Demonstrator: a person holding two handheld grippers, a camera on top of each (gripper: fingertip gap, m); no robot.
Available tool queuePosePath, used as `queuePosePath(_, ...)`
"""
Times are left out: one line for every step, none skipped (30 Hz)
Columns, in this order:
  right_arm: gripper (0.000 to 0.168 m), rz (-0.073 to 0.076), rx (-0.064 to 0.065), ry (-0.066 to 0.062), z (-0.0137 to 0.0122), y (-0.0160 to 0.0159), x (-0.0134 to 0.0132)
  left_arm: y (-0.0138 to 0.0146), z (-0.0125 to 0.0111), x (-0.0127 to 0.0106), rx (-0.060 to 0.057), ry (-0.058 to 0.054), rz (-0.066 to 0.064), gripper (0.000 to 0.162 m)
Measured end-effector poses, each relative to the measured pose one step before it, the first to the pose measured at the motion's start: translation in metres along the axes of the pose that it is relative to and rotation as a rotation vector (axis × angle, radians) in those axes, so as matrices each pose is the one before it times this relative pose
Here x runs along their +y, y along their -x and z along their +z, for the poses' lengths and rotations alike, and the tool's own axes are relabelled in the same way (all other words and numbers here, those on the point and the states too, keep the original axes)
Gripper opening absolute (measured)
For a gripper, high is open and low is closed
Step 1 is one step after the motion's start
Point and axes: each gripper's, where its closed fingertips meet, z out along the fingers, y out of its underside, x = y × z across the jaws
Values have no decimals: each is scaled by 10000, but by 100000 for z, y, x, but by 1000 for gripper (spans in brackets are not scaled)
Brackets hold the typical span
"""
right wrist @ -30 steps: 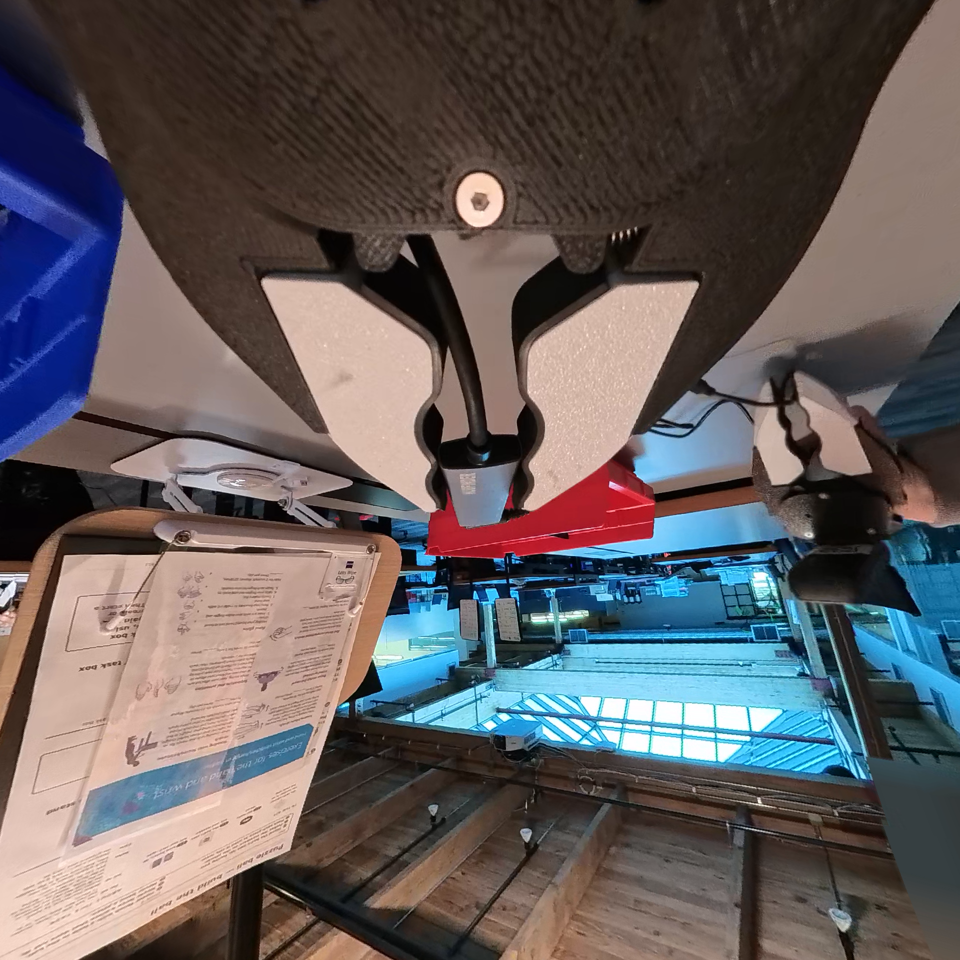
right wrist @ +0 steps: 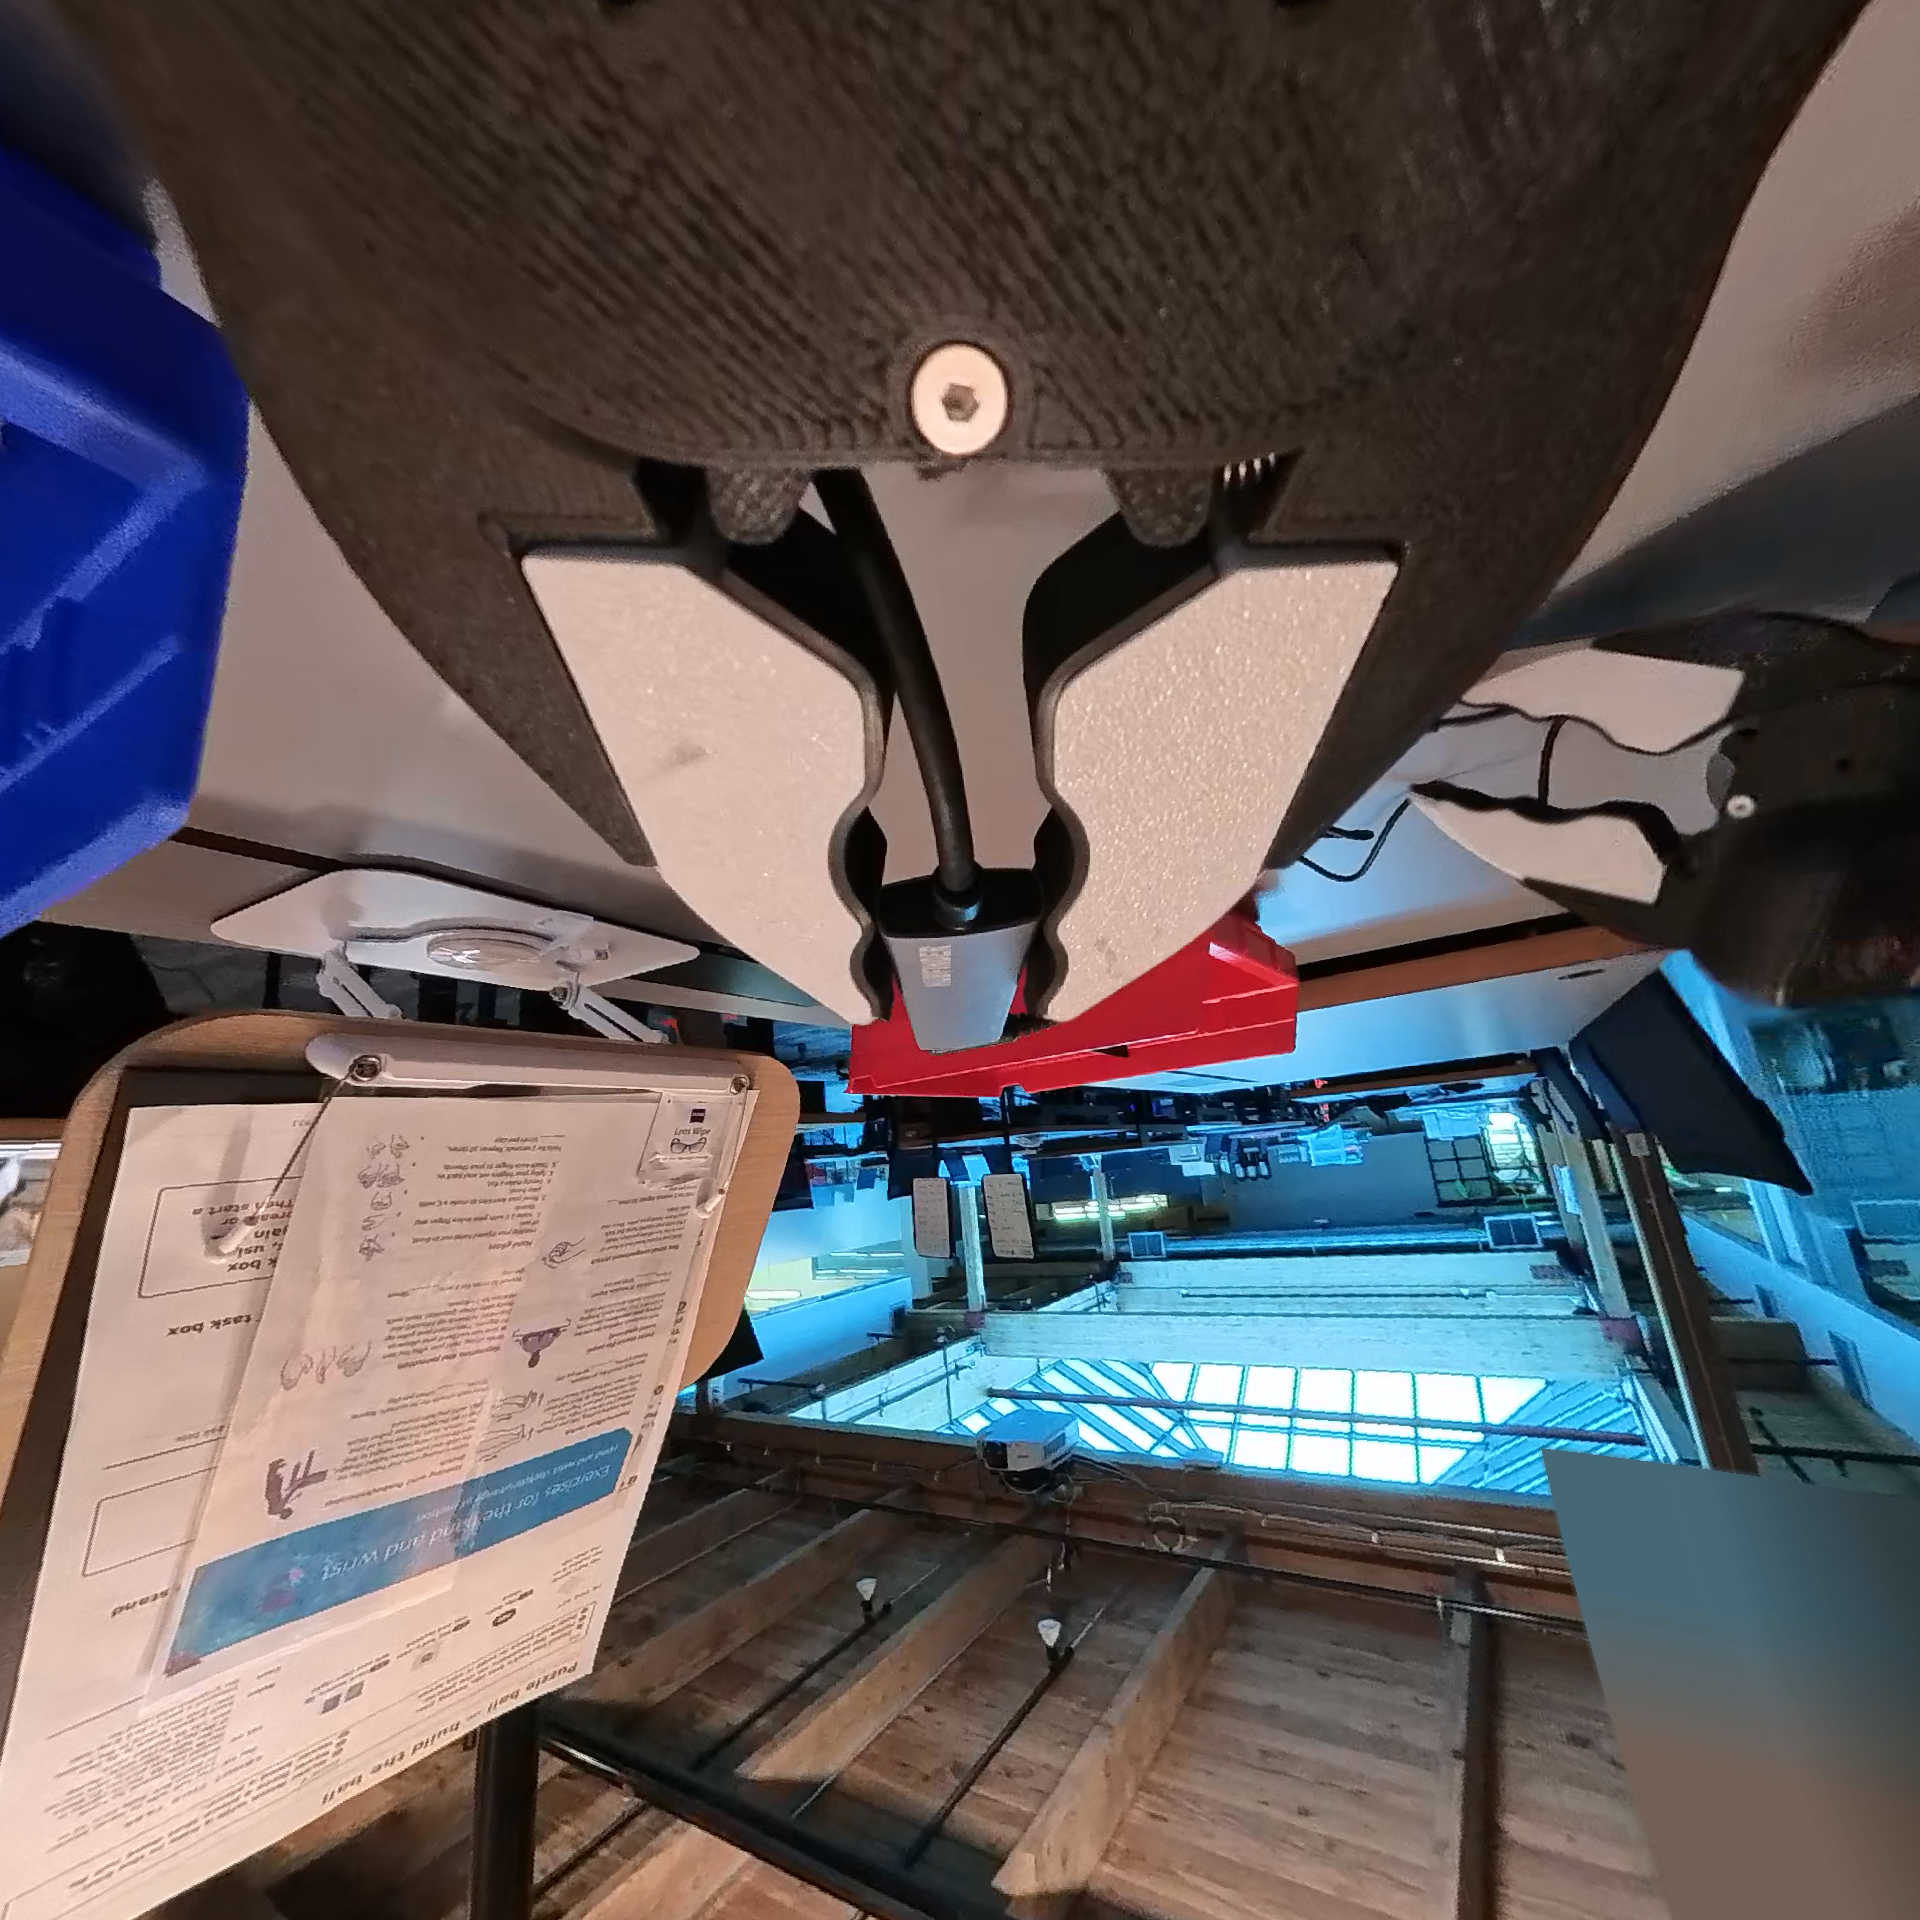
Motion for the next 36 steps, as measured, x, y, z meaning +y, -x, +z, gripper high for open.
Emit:
queuePosePath(25,92,-5,-36,-27,-87,-49,37,95,-128,-242,-47,183,36)
queuePosePath(25,106,-2,-35,-42,-111,-47,37,125,-88,-164,-13,73,33)
queuePosePath(25,115,5,-47,-49,-126,-51,13,187,37,-88,55,-15,30)
queuePosePath(25,104,29,-69,-71,-142,-93,4,231,127,-27,102,-101,25)
queuePosePath(25,92,25,-72,-71,-127,-87,-13,242,161,19,118,-146,19)
queuePosePath(25,81,24,-61,-65,-113,-77,-10,209,101,14,72,-121,16)
queuePosePath(25,58,19,-40,-44,-84,-53,9,167,13,-34,-16,-49,14)
queuePosePath(25,29,1,-14,-16,-31,-16,-38,136,-41,-39,-81,32,11)
queuePosePath(25,-6,-14,9,16,24,11,9,93,-105,-71,-150,46,11)
queuePosePath(25,-37,-15,28,29,64,36,134,87,-152,-165,-218,20,10)
queuePosePath(25,-55,-23,42,42,80,54,165,87,-145,-166,-233,49,9)
queuePosePath(25,-66,-19,49,51,97,61,91,58,-132,-71,-222,66,8)
queuePosePath(25,-76,-8,51,50,85,65,20,38,-153,25,-243,4,8)
queuePosePath(25,-90,-13,52,59,101,71,-20,-4,-155,119,-255,-102,7)
queuePosePath(25,-110,7,50,56,102,60,-4,-83,-112,205,-218,-171,7)
queuePosePath(25,-138,18,50,66,107,65,138,-225,-153,220,-210,-223,6)
queuePosePath(25,-157,-2,57,62,159,75,138,-327,-303,343,-256,-323,6)
queuePosePath(25,-158,-25,78,88,186,102,-7,-401,-390,550,-240,-471,6)
queuePosePath(25,-161,-42,101,114,213,129,4,-479,-467,627,-201,-662,6)
queuePosePath(25,-174,-39,105,113,220,130,-9,-583,-681,692,-257,-804,6)
queuePosePath(25,-182,-53,101,114,251,129,-95,-666,-907,745,-317,-825,6)
queuePosePath(25,-164,-75,109,106,252,139,-229,-670,-1047,776,-318,-785,6)
queuePosePath(25,-138,-77,99,110,231,129,-408,-646,-1161,791,-336,-765,6)
queuePosePath(25,-114,-54,69,80,180,82,-553,-582,-1305,767,-396,-694,6)
queuePosePath(25,-82,-40,47,58,128,62,-752,-463,-1286,757,-373,-561,6)
queuePosePath(25,-52,-38,26,28,89,33,-839,-262,-1137,688,-287,-468,6)
queuePosePath(25,-17,-35,9,8,62,4,-783,-14,-971,562,-251,-389,6)
queuePosePath(25,-5,-35,-20,-17,45,-24,-813,260,-679,527,-137,-313,6)
queuePosePath(25,11,-49,-19,-20,54,-22,-873,484,-492,535,-71,-306,6)
queuePosePath(25,26,-55,-11,-9,41,-6,-899,606,-550,523,-169,-356,6)
queuePosePath(25,38,-53,-13,-10,18,-9,-812,729,-460,480,-147,-361,6)
queuePosePath(25,40,-32,-27,-29,4,-35,-530,832,-305,333,-80,-320,6)
queuePosePath(25,38,-7,-34,-37,-38,-38,-239,837,-387,200,-195,-322,6)
queuePosePath(25,41,-27,-47,-38,-8,-57,-156,796,-298,204,-183,-330,6)
queuePosePath(25,52,-31,-67,-70,-10,-75,-73,719,-158,196,-117,-327,6)
queuePosePath(25,64,3,-68,-70,-77,-88,-34,597,-224,191,-227,-398,6)
